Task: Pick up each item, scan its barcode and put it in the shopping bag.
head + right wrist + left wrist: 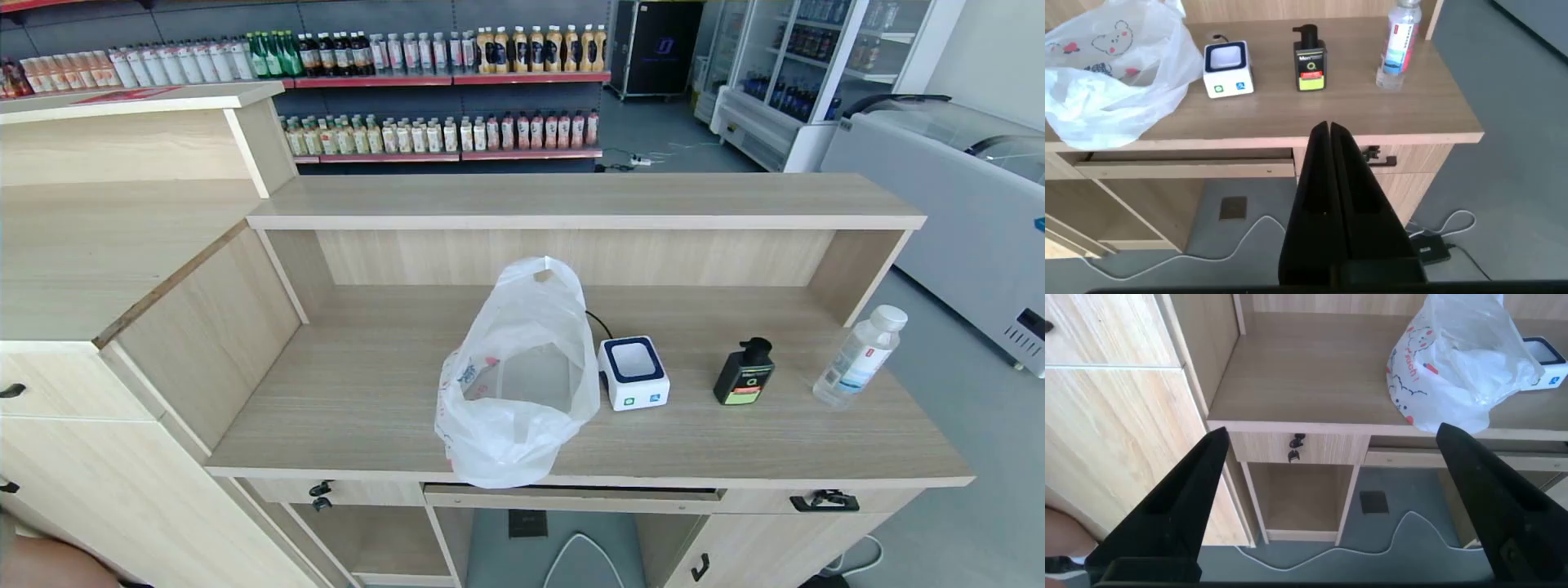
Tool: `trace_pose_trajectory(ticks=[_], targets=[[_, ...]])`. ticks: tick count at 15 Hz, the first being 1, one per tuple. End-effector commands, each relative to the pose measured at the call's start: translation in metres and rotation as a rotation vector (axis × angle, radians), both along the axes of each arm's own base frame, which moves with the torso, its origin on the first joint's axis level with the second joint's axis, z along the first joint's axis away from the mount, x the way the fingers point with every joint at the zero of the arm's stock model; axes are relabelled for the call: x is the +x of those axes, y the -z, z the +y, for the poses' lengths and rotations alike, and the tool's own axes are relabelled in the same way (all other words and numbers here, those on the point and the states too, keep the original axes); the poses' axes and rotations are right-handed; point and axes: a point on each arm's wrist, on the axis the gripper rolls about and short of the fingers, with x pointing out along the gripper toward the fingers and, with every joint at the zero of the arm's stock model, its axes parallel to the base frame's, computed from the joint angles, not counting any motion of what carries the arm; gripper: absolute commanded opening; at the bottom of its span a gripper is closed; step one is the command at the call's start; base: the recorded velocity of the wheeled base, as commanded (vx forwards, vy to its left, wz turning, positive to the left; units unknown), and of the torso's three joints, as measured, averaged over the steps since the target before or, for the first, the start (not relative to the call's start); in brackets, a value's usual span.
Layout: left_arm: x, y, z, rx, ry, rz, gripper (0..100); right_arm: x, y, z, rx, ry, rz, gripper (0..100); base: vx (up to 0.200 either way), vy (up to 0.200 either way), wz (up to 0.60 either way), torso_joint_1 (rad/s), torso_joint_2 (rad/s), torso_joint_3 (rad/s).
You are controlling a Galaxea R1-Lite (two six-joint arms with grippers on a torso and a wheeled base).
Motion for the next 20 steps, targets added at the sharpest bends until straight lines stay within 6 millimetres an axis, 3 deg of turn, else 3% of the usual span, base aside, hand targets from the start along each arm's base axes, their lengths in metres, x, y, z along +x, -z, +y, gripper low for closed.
trace_pose_trajectory(ticks=[1,3,6,7,8,10,13,15,17,20], targets=[[0.0,0.0,0.0,0.0,0.0,0.0,100,0.027,-0.091,0.0,0.054,-0.015,0.042,0,0.0,0.0,0.0,0.0,0.0,0.0],[0.0,0.0,0.0,0.0,0.0,0.0,100,0.071,-0.123,0.0,0.083,0.035,0.125,0,0.0,0.0,0.0,0.0,0.0,0.0],[0.0,0.0,0.0,0.0,0.0,-0.002,100,0.123,-0.123,-0.002,0.028,0.034,0.201,0,0.0,0.0,0.0,0.0,0.0,0.0],[0.0,0.0,0.0,0.0,0.0,-0.002,100,0.136,-0.12,-0.001,0.027,0.009,0.201,100,0.0,0.0,0.0,0.0,0.0,0.0],[0.0,0.0,0.0,0.0,0.0,0.0,100,0.149,-0.117,-0.002,0.026,-0.008,0.217,100,0.0,0.0,0.0,0.0,0.0,0.0],[0.0,0.0,0.0,0.0,0.0,0.0,100,0.198,-0.096,-0.015,0.035,0.041,0.286,100,0.0,0.0,0.0,0.0,0.0,0.0],[0.0,0.0,0.0,0.0,0.0,0.0,100,0.26,-0.068,-0.047,-0.063,-0.043,0.279,100,0.0,0.0,0.0,0.0,0.0,0.0],[0.0,0.0,0.0,0.0,0.0,0.0,100,0.273,-0.049,-0.06,-0.138,-0.133,0.316,100,0.0,0.0,0.0,0.0,0.0,0.0],[0.0,0.0,0.0,0.0,0.0,0.0,100,0.275,-0.047,-0.056,-0.153,-0.159,0.323,100,0.0,0.0,0.0,0.0,0.0,0.0],[0.0,0.0,0.0,0.0,0.0,0.0,100,0.305,-0.041,-0.048,-0.18,-0.213,0.326,100,0.0,0.0,0.0,0.0,0.0,0.0]])
